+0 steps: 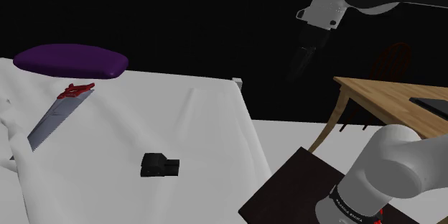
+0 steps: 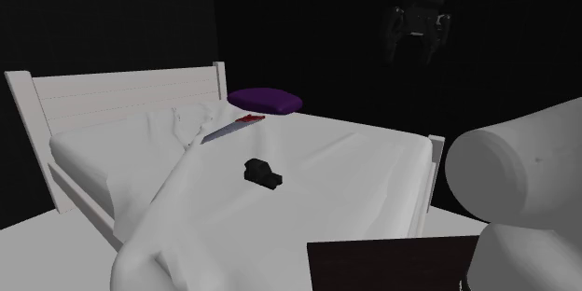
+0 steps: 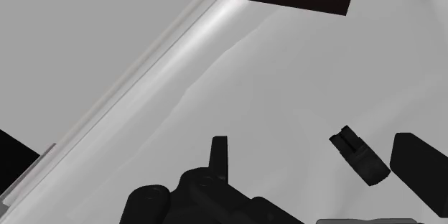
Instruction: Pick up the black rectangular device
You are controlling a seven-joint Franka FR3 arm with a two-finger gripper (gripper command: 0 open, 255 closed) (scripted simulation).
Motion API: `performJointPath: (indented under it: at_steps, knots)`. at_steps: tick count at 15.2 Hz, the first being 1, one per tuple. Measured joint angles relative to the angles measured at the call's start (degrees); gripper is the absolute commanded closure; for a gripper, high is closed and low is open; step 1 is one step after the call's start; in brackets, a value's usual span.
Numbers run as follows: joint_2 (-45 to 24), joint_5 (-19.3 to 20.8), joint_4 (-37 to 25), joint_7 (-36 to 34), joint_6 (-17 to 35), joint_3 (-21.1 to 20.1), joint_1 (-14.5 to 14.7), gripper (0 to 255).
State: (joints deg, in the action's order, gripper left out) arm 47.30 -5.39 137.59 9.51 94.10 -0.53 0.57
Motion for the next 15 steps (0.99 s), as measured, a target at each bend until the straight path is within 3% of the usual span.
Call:
performJointPath:
  at_steps: [5, 15]
  knots:
    - [-4.1, -1.0, 1.1, -0.4, 5.0, -2.3, 1.4, 0]
    - [-21.1, -2.0, 0.5, -1.0, 20.7, -8.7, 4.8, 0]
